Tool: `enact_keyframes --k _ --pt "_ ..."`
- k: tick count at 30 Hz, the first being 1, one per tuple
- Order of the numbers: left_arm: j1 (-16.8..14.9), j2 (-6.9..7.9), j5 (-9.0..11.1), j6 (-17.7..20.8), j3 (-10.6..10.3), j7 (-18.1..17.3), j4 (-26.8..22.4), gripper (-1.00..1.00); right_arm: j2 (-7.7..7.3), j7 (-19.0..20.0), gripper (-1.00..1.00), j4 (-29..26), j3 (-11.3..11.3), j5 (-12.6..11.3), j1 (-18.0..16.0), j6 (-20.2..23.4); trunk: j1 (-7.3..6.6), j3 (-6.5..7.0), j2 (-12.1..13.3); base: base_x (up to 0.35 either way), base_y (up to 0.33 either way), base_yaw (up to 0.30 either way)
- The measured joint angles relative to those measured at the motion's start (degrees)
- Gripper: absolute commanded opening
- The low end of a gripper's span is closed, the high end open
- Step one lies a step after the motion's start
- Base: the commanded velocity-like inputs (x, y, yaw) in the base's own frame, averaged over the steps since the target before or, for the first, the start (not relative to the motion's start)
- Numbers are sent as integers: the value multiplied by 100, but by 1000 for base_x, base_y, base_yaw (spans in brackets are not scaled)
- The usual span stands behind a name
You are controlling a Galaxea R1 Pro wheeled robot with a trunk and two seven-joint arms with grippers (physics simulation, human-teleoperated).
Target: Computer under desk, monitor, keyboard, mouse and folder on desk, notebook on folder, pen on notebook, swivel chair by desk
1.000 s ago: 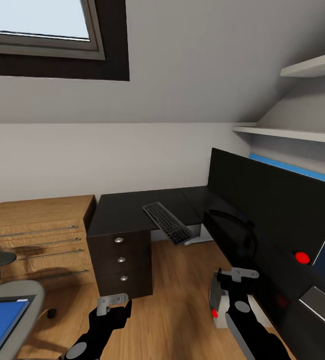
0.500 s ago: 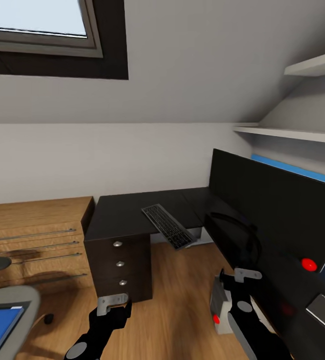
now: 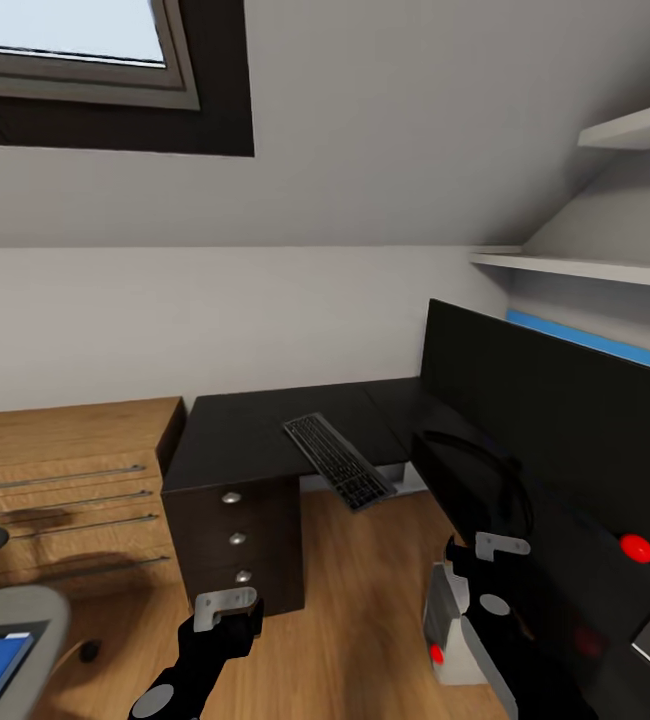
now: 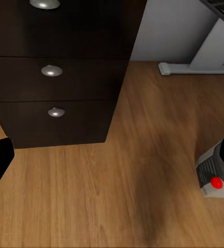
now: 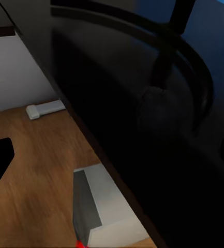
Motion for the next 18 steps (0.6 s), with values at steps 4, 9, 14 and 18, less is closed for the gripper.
enact_keyframes --k 4,9,14,18 --pt "0 0 -1 0 0 0 3 100 -49 27 100 9 -7 -14 -9 0 1 0 0 122 0 0" --pt "0 0 3 0 0 0 7 100 -74 139 100 17 -131 -21 -13 0 2 0 0 17 0 0" --pt "0 0 2 0 0 0 7 100 -79 170 100 17 -222 -28 -14 0 0 0 0 137 0 0" --pt "0 0 6 0 0 0 7 100 -80 174 100 15 -237 -29 -14 -5 1 0 0 126 0 0"
